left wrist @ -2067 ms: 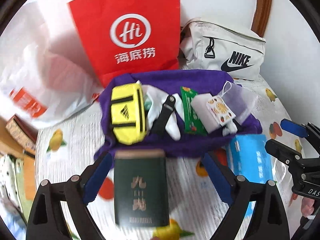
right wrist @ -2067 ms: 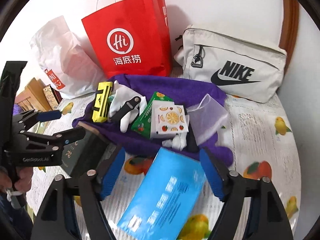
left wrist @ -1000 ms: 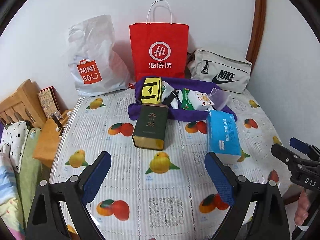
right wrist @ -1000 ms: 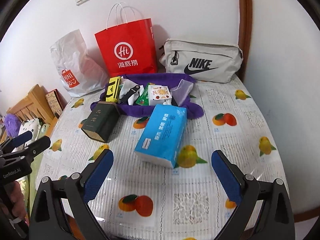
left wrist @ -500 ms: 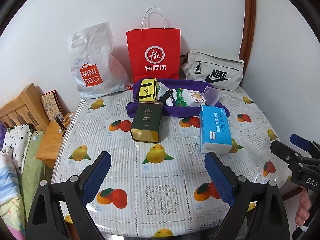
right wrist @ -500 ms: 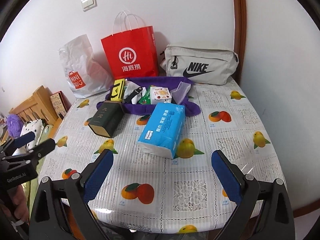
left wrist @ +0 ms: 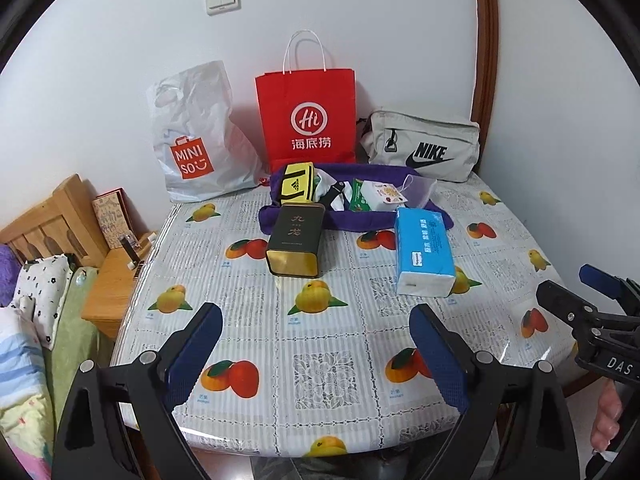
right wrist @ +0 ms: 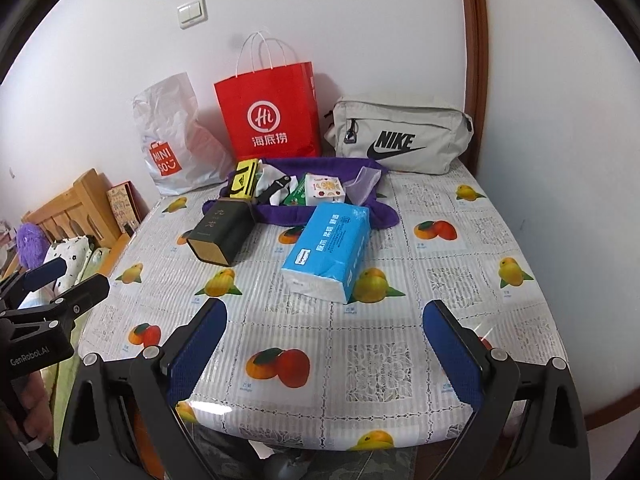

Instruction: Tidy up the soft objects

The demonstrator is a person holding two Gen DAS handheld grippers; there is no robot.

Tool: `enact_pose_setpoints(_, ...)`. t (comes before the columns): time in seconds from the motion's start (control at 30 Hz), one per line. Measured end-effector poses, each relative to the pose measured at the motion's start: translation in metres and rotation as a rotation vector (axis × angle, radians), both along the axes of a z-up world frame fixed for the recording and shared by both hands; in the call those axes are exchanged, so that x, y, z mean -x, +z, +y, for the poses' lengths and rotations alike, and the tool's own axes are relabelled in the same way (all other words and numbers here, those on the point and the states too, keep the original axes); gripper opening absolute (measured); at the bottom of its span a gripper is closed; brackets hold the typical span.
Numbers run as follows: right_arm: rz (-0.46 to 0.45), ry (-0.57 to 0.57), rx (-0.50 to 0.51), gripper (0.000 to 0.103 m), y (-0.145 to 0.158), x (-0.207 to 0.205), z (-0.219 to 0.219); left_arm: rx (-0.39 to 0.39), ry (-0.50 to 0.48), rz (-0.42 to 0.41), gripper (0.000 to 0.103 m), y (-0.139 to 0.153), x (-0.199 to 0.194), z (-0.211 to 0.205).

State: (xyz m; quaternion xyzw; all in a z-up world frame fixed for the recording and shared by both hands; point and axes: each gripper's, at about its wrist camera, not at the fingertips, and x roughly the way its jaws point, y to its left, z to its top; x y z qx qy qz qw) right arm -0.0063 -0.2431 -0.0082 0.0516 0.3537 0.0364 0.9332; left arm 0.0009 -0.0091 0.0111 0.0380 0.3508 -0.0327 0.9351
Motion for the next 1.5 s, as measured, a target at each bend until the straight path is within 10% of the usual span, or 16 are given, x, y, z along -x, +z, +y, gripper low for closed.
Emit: enact_pose_setpoints(1.5, -0.018, 0.027, 0.001, 0.098, -0.003, 0.024, 0.008, 0.001, 0.005, -0.008, 0.095, 0.004, 0.019, 0.003)
